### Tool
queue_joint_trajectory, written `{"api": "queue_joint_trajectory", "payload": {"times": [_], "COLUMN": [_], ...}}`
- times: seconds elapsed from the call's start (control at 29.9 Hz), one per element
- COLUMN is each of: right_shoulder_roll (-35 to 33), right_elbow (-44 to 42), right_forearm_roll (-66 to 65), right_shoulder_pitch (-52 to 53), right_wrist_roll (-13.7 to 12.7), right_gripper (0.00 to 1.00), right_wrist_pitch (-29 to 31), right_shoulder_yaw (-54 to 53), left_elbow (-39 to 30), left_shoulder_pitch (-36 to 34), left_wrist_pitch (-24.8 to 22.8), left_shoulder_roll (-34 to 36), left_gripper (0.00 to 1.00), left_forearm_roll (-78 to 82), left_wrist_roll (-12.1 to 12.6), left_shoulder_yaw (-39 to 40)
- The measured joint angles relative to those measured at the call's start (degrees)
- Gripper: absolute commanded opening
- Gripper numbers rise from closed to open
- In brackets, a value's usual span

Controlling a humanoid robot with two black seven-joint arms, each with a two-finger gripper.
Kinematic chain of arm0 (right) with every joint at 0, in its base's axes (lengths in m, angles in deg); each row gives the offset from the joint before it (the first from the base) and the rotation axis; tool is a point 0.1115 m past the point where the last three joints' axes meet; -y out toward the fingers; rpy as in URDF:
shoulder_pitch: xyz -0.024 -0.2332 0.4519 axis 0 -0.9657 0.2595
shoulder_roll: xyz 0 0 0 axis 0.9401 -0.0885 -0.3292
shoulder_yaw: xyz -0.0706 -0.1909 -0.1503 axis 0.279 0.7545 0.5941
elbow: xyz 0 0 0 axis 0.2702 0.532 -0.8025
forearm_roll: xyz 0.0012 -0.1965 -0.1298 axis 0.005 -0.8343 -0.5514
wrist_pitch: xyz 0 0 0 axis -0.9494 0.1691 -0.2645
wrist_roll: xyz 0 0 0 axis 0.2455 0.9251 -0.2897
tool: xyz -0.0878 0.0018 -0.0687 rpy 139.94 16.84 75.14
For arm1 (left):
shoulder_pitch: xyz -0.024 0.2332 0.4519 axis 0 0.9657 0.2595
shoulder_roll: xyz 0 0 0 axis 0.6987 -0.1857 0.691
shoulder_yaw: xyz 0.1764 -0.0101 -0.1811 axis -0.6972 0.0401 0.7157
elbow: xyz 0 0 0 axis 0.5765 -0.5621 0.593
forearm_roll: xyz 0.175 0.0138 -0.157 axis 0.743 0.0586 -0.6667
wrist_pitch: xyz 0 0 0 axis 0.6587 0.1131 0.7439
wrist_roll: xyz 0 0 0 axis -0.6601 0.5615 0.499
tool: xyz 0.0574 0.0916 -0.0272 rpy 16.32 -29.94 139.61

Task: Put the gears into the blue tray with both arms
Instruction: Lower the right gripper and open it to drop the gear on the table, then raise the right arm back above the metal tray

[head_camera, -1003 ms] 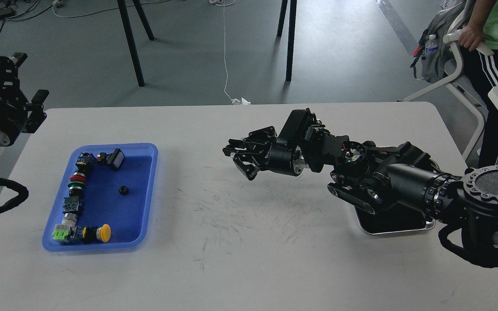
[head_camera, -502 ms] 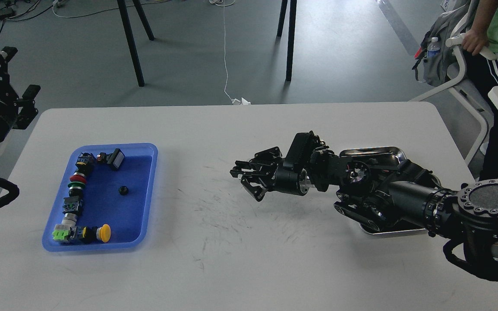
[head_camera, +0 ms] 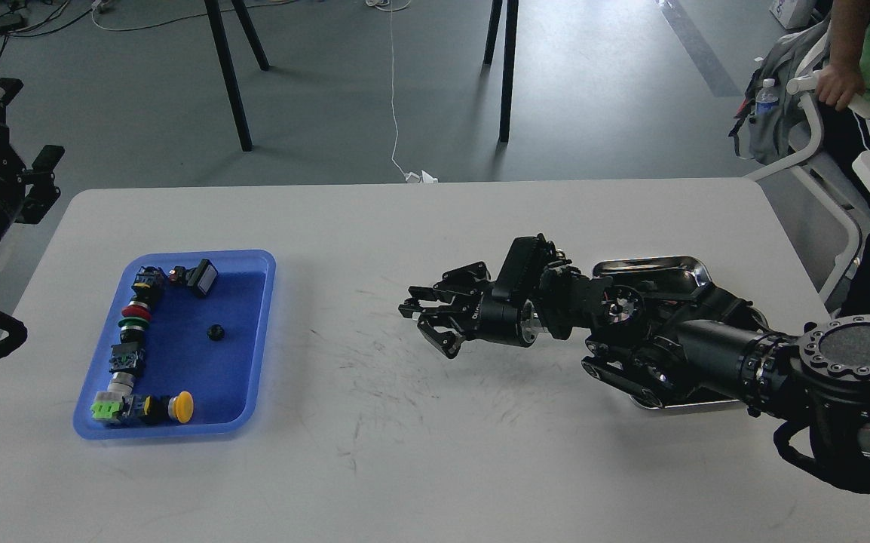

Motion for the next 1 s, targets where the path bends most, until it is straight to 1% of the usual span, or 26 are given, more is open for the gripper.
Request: {"api": "queue_joint_trajectory", "payload": {"times": [0.17, 0.33, 0.4, 0.5, 0.64, 0.7, 0.77, 0.87, 0.94, 1.0], "right_shoulder_roll": [0.0, 0.0, 0.0, 0.0, 0.0, 0.0, 0.0, 0.0, 0.0, 0.0], "right_elbow": [0.0, 0.0, -0.1, -0.3, -0.3, -0.4, -0.6, -0.6, -0.7, -0.8], "right_forearm_roll": [0.0, 0.3, 0.7, 1.0, 2.8, 4.9, 7.8, 12.6, 15.9, 19.4], "right_shoulder_pitch": [-0.2, -0.2, -0.2, -0.2, -0.1, 0.3, 0.5, 0.8, 1.2, 1.8], "right_wrist_roll": [0.0, 0.0, 0.0, 0.0, 0.0, 0.0, 0.0, 0.0, 0.0, 0.0], "right_gripper": [0.47, 0.63, 0.67, 0.76, 0.78, 0.81, 0.81, 0.83, 0.87, 0.87], "right_wrist_pitch": [0.0, 0.0, 0.0, 0.0, 0.2, 0.4, 0.5, 0.4, 0.2, 0.1], "right_shoulder_yaw": [0.0, -0.1, -0.6, -2.1, -6.3, -7.7, -8.3, -8.5, -8.8, -9.7], "left_elbow": [0.0, -0.8, -0.8, -1.1, -2.1, -2.4, -3.0, -4.3, -4.5, -4.5], "left_shoulder_pitch": [0.1, 0.4, 0.4, 0.5, 0.5, 0.5, 0.5, 0.5, 0.5, 0.5], "left_wrist_pitch": [-0.5, -5.4, -6.1, -4.8, -2.9, -0.6, 2.5, 5.8, 6.6, 6.9], "left_shoulder_roll": [0.1, 0.9, 0.8, 0.4, -0.3, -1.1, -1.4, -1.9, -2.4, -2.9], "left_gripper": [0.99, 0.99, 0.99, 0.99, 0.98, 0.98, 0.98, 0.98, 0.98, 0.98], "left_forearm_roll": [0.0, -1.6, -3.1, -4.5, -5.4, -5.4, -5.3, -5.3, -5.3, -5.0], "left_wrist_roll": [0.0, 0.0, 0.0, 0.0, 0.0, 0.0, 0.0, 0.0, 0.0, 0.0], "left_shoulder_yaw": [0.0, 0.3, 0.6, 1.0, 2.1, 2.8, 3.5, 4.7, 5.2, 5.2]}}
